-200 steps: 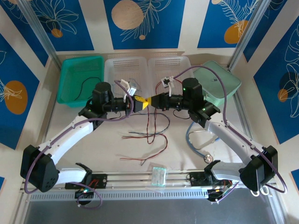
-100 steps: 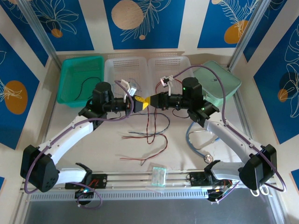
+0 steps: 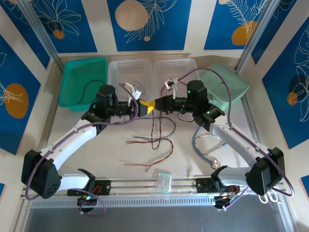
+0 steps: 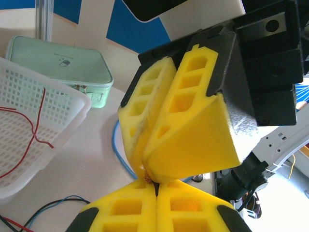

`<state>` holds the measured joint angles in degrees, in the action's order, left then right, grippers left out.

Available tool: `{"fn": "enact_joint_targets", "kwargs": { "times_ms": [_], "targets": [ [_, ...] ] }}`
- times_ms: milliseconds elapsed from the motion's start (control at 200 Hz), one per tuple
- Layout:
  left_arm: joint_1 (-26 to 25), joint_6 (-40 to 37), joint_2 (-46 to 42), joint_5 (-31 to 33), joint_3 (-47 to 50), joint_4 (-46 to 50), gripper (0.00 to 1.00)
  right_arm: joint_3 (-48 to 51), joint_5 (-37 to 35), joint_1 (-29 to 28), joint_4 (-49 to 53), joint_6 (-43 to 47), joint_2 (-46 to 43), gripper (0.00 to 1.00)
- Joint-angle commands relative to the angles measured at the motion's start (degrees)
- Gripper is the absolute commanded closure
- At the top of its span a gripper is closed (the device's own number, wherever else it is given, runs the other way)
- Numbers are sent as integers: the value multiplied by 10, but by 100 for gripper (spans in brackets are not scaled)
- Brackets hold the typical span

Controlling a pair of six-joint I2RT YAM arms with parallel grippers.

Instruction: Untangle the cables

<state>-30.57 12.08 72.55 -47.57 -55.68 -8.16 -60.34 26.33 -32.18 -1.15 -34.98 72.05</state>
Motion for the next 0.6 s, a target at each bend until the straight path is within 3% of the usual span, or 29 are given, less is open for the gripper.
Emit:
{"fn": "enact_joint_targets", "kwargs": {
  "times_ms": [0, 225, 370, 595],
  "targets": [
    [-5, -4, -1, -16, -18, -10, 100, 16, -9, 4, -6, 5, -3, 91],
    [-5, -1, 0, -13, -17, -14, 100, 23, -5, 10, -10, 1, -13, 87],
    [-5, 4, 1, -13, -17, -18, 100, 30, -5, 11, -13, 1, -15, 77],
    [-5, 3, 0, -12, -18, -15, 100, 43, -10, 12, -20, -2, -32, 78]
  ]
}}
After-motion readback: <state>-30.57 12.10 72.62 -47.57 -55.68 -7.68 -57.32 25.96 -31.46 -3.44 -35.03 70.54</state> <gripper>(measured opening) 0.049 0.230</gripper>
